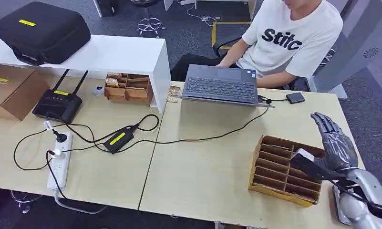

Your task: Pass the card to the sensor for recognition and then transmit it.

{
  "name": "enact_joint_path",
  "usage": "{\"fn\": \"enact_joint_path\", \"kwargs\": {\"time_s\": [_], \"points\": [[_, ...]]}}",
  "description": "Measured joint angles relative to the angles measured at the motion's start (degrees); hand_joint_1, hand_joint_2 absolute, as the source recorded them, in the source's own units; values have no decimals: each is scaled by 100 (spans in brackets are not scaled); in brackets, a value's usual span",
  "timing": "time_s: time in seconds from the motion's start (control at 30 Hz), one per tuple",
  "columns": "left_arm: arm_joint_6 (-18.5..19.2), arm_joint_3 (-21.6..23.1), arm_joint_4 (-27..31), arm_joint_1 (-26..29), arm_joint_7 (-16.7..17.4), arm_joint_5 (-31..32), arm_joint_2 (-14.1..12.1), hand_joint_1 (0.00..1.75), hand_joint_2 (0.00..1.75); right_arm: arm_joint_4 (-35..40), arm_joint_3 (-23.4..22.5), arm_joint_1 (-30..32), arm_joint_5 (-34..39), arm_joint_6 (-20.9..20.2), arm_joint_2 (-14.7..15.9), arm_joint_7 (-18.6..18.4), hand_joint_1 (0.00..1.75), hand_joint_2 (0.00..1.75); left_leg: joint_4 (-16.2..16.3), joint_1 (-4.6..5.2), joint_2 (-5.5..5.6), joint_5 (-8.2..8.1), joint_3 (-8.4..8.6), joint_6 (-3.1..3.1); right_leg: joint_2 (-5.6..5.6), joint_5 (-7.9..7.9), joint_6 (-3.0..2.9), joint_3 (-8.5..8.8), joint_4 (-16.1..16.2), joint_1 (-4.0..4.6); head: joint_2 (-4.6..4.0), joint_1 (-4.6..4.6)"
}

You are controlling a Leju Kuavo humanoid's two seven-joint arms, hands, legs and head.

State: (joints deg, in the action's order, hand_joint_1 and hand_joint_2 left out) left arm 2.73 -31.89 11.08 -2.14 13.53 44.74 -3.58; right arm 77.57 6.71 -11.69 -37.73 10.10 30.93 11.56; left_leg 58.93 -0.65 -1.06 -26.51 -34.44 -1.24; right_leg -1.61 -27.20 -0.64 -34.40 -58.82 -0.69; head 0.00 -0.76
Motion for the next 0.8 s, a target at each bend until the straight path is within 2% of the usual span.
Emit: {"fn": "enact_joint_path", "kwargs": {"time_s": [0.8], "points": [[2, -146, 0, -1, 0, 64, 0, 0, 175, -120, -44, 85, 107, 216, -101, 59, 0, 175, 0, 0, -1, 0, 2, 0, 1, 0, 0, 0, 0, 0, 0, -2]]}}
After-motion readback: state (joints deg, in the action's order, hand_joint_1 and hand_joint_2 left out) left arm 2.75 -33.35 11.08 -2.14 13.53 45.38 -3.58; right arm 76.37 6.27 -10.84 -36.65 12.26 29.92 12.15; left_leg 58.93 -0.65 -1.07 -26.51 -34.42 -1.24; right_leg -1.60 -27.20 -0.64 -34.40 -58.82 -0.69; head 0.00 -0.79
